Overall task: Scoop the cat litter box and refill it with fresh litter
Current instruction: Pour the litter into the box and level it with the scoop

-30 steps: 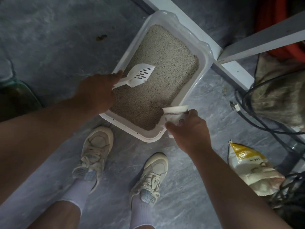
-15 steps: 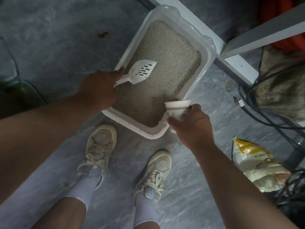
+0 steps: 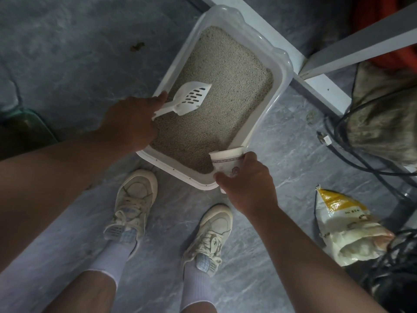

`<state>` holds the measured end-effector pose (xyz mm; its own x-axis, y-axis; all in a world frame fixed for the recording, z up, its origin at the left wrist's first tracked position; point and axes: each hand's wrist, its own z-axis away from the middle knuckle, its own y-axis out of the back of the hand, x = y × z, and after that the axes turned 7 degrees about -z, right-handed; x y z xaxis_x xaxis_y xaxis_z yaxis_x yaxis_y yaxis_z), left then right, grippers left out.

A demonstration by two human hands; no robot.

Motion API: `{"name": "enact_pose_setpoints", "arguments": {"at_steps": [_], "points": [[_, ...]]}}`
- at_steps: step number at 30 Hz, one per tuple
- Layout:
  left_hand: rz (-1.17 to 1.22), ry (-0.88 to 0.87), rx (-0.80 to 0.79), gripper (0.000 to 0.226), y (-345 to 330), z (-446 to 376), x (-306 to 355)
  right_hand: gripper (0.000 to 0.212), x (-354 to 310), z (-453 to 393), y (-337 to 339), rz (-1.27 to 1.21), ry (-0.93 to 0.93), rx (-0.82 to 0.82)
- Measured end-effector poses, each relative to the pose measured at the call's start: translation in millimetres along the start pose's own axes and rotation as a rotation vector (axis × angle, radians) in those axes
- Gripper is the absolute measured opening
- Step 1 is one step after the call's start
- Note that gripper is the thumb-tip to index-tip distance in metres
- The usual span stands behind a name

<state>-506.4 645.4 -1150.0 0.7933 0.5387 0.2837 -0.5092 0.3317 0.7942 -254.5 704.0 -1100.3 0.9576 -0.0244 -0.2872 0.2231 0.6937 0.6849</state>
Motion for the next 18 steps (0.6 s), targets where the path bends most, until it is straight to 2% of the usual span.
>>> {"name": "enact_pose_setpoints", "arguments": {"at_steps": [5,9,13,18], "points": [[0.022,0.009,-0.015,0.074,-1.9,-0.7,0.4,0.05,-7.2,6.0,-14.4,0.075,0.038,-0.156],[0.064,0.026,-0.008,0.076,-3.7,0.6,2.5,0.047,-7.9,0.0,-13.0,0.027,0.009,-0.097],[0.055,0.013,-0.005,0.077,-4.5,0.1,1.5,0.056,-11.0,1.6,-17.7,0.04,0.035,-0.104],[0.047,0.007,0.007,0.075,-4.9,-0.1,1.2,0.054,-17.6,-0.2,-20.3,0.003,0.075,-0.125]]}}
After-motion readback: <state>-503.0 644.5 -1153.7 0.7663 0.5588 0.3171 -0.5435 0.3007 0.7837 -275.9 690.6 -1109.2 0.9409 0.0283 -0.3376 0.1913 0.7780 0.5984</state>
